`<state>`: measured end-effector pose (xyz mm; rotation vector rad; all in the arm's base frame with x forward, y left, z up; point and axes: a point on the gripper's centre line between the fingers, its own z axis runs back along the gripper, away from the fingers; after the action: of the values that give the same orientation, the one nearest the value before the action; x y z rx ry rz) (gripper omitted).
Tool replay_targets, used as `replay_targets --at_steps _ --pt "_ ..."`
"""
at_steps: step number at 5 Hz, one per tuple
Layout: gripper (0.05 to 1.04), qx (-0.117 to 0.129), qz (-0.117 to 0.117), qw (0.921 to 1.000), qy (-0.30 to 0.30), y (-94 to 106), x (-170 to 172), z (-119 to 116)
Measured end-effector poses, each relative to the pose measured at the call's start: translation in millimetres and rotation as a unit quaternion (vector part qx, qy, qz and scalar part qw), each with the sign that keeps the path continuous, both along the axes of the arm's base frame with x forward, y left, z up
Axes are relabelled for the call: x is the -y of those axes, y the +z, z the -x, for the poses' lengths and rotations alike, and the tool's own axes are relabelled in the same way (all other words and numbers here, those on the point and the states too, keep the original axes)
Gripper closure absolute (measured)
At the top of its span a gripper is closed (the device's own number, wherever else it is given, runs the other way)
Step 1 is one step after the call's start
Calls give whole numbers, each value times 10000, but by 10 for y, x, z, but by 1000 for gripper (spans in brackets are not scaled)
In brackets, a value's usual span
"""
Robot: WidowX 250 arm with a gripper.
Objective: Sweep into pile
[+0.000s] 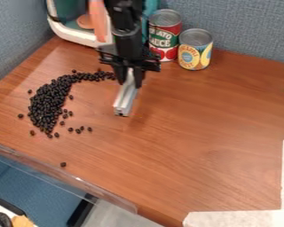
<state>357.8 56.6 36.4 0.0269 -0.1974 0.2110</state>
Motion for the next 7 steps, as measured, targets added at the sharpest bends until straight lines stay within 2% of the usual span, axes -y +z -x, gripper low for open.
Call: replay_targets --at_steps 1,2,3,4,5,7 --pt "740 -161 116 9998 11 -217 79 -214" --pt "740 -72 266 9996 83 -282 101 -400" --pt "740 15 276 9995 160 -288 83 -512" --pt "740 44 161 9988 464 -269 -91 -519" --pt "740 -58 -28 9952 973 -281 -409 -380" --pt "740 -91 -62 9856 1687 -282 -807 -119"
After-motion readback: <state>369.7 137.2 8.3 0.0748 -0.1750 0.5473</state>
